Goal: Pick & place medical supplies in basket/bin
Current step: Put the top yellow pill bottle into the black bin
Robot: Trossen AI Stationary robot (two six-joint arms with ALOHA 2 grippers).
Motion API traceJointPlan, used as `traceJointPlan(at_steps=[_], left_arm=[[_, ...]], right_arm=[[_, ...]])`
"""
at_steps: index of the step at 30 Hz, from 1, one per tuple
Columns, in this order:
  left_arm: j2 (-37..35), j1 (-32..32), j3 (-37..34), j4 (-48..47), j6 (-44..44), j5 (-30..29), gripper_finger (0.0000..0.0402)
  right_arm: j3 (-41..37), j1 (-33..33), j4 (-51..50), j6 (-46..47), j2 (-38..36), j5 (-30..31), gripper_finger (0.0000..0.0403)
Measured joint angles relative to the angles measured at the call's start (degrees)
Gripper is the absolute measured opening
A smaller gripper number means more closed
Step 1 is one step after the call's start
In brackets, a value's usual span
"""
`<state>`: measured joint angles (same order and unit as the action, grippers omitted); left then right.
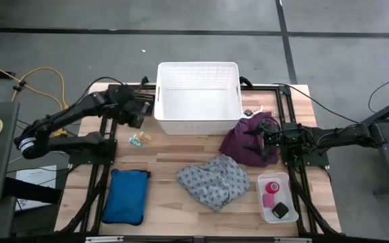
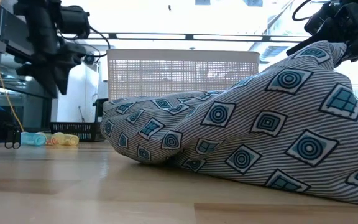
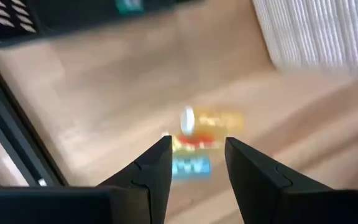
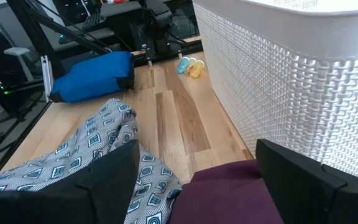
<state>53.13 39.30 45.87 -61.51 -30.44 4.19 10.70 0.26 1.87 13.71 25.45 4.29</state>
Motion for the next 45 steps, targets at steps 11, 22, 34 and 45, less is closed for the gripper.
traceJointPlan(at_steps=[11, 22, 34, 45], left_arm=[[-0.21, -12.55, -0.23, -6.63, 0.80, -4.35, 0.0143], [-0.21, -22.45, -2.19, -6.00, 8.75, -3.31, 0.0143], [0.45, -30.31, -3.19, -5.65, 12.54, -4.97, 0.0143], [9.37, -34.68, -4.37, -5.27, 9.11, -7.52, 0.0143]], right_arm=[[0.00, 0.00, 0.00, -0.01, -0.02, 0.01, 0.0309], [0.00, 0.02, 0.00, 0.00, 0.00, 0.00, 0.0309], [0.00, 0.01, 0.00, 0.00, -0.01, 0.01, 0.0309], [0.00, 0.00, 0.00, 0.00, -0.01, 0.01, 0.0309]])
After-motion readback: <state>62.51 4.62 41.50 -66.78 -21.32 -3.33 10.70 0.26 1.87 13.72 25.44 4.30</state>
